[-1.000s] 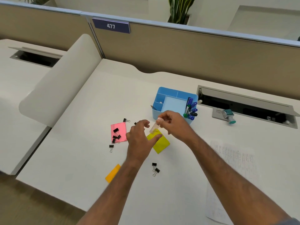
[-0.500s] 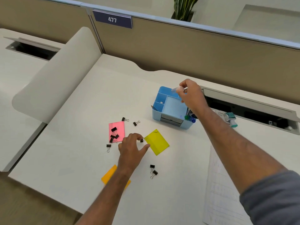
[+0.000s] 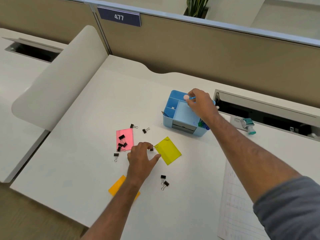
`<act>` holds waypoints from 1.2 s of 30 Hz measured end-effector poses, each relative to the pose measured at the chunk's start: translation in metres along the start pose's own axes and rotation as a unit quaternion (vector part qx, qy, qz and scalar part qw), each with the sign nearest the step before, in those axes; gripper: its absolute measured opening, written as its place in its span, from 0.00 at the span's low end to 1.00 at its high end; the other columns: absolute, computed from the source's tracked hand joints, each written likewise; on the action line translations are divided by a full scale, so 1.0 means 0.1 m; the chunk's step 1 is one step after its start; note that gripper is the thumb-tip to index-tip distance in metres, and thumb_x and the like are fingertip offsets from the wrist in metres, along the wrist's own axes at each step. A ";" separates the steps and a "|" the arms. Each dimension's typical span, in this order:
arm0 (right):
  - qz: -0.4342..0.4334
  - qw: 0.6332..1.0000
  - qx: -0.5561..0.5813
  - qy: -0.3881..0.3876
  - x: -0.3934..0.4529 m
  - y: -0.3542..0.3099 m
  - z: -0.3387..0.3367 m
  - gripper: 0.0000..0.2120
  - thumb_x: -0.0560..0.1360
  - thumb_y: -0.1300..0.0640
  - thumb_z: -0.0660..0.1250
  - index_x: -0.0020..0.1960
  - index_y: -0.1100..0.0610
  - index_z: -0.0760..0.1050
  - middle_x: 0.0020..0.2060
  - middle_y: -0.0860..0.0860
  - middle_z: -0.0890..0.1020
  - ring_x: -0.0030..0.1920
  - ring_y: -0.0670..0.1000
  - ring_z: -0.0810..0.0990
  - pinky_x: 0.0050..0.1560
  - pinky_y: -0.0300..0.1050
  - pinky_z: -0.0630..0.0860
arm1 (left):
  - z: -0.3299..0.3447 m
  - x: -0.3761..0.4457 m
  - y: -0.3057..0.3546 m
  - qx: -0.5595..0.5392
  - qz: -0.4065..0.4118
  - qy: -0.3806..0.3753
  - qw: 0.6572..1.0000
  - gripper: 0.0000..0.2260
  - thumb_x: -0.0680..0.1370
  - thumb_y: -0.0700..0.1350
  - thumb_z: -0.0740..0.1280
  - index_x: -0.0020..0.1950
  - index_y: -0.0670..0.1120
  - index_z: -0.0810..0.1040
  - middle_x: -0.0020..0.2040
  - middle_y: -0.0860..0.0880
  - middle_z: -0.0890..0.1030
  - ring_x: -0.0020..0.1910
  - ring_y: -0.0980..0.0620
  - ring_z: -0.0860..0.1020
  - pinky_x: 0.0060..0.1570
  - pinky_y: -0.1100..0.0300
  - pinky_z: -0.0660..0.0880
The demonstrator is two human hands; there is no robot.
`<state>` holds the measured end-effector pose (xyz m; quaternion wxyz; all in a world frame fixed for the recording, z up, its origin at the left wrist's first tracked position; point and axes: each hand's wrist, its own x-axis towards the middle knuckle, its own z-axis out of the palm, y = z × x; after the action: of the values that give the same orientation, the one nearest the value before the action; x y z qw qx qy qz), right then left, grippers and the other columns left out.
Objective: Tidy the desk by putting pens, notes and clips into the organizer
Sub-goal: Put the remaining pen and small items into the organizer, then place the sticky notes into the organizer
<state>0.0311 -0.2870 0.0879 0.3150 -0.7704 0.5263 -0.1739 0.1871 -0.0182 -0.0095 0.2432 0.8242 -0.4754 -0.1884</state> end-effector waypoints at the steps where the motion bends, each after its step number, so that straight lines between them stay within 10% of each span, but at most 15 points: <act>1: 0.000 1.000 0.027 0.006 -0.03 -0.02 0.00 0.11 0.84 0.53 0.67 0.62 0.59 0.77 0.58 0.54 0.80 0.57 0.54 0.81 0.51 0.51 0.84 | 0.02 0.01 0.02 0.007 0.008 0.005 1.000 0.18 0.74 0.59 0.75 0.59 0.53 0.76 0.56 0.58 0.77 0.58 0.52 0.72 0.54 0.55 0.63; 6: -0.006 0.989 0.145 0.001 -0.31 -0.16 0.05 0.05 0.82 0.58 0.69 0.57 0.56 0.77 0.54 0.52 0.80 0.54 0.49 0.82 0.34 0.39 0.83 | 0.08 0.06 0.13 0.062 0.056 -0.013 0.996 0.28 0.72 0.61 0.76 0.66 0.49 0.76 0.64 0.53 0.77 0.69 0.47 0.70 0.62 0.50 0.65; 15: 0.000 0.986 0.149 -0.076 -1.04 -0.10 0.44 0.05 0.79 0.59 0.72 0.53 0.54 0.77 0.46 0.47 0.82 0.48 0.49 0.83 0.40 0.46 0.82 | 0.20 0.17 0.35 0.223 0.031 -0.104 0.969 0.41 0.69 0.72 0.67 0.73 0.47 0.67 0.73 0.51 0.68 0.76 0.45 0.61 0.66 0.47 0.62; 36: 0.177 0.966 0.136 -0.129 -1.85 0.57 0.77 0.19 0.81 0.54 0.70 0.69 0.58 0.73 0.59 0.54 0.78 0.58 0.54 0.80 0.60 0.54 0.81 | 0.25 0.26 0.39 0.271 0.042 -0.119 0.954 0.41 0.62 0.71 0.75 0.64 0.48 0.67 0.60 0.51 0.72 0.61 0.48 0.70 0.54 0.52 0.64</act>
<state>-0.0339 -0.1077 0.0046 0.5076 -0.6309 0.5807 -0.0841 0.1592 -0.0637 -0.0088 -0.0402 0.8100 -0.5683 -0.1388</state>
